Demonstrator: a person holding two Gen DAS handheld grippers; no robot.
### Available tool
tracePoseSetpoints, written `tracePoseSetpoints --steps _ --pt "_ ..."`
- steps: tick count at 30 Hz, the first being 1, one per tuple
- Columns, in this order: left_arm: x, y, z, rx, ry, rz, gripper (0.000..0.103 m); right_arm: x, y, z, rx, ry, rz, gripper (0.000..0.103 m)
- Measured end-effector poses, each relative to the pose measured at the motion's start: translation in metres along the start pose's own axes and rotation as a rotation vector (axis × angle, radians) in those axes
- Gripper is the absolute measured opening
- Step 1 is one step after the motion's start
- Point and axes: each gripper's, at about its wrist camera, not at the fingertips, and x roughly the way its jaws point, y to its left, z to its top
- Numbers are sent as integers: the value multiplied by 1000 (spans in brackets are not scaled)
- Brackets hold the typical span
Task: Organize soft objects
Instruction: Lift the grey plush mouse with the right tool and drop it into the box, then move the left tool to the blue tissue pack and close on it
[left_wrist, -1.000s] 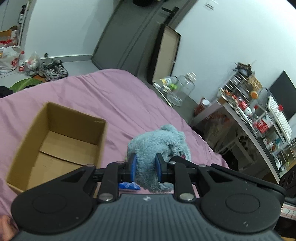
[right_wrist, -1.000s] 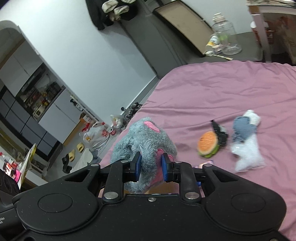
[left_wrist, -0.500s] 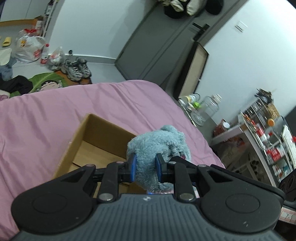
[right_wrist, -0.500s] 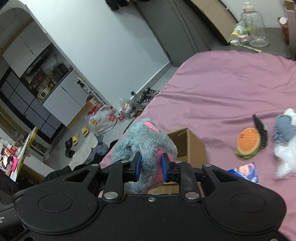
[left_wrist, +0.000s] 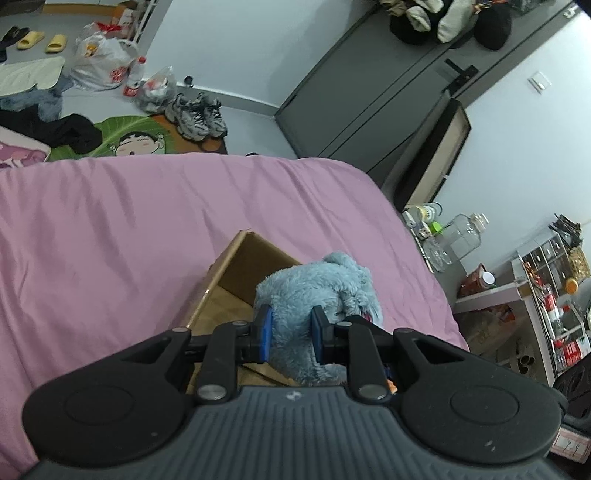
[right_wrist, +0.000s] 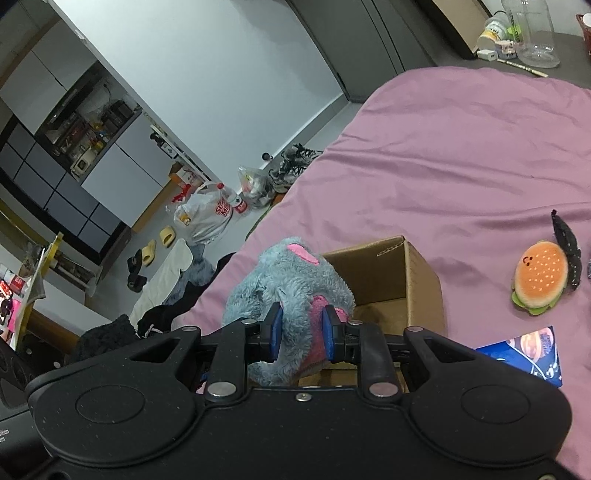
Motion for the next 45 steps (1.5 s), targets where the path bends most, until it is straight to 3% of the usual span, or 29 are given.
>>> tracePoseSetpoints --steps 6,9,12,13,16,33,45 --pt "9 8 2 -31 9 22 21 8 -3 0 38 32 18 23" --pt "11 12 3 -52 6 42 21 11 -4 2 60 33 43 31" --pt "12 13 4 -55 4 68 23 9 -7 3 94 58 62 49" --pt "12 12 4 -51 4 90 25 6 -7 3 83 51 57 50" --pt "12 9 5 -42 5 132 26 -6 -8 2 76 43 61 52" --pt "4 -56 -26 150 18 108 49 -96 -73 6 69 -43 -87 59" --pt "7 -113 -63 293 49 72 50 -138 -133 1 112 -92 -155 64"
